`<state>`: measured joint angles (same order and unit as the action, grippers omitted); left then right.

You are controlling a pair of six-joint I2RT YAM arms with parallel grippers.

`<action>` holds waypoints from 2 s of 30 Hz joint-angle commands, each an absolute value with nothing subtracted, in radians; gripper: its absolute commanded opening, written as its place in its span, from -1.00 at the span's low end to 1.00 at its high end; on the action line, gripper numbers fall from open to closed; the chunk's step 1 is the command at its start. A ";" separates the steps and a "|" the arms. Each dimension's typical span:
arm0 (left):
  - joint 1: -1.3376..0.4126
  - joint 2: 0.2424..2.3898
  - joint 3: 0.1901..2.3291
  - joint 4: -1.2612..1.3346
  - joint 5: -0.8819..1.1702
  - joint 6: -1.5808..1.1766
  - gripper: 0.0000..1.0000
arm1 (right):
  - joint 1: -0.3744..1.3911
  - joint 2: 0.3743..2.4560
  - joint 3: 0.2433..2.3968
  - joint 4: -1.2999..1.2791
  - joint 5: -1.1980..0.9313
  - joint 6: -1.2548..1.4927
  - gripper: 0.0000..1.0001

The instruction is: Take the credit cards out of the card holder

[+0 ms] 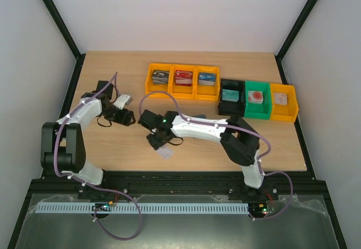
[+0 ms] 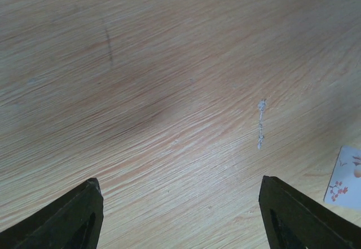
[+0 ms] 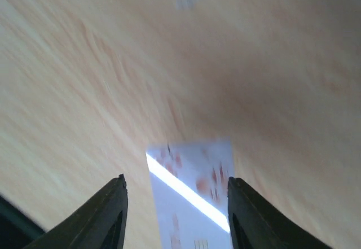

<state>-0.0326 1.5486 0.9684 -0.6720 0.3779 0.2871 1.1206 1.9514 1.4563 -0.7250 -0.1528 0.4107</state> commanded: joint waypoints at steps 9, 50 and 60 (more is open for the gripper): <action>0.013 1.473 0.936 -0.655 0.342 0.283 0.88 | 1.111 2.224 1.688 -0.747 0.013 0.386 -0.82; 0.017 1.452 0.931 -0.656 0.363 0.296 0.92 | 1.330 1.722 1.157 -0.760 -0.096 0.844 0.63; 0.017 1.439 0.931 -0.657 0.377 0.299 0.98 | 1.347 1.689 0.995 -0.646 -0.116 0.982 0.53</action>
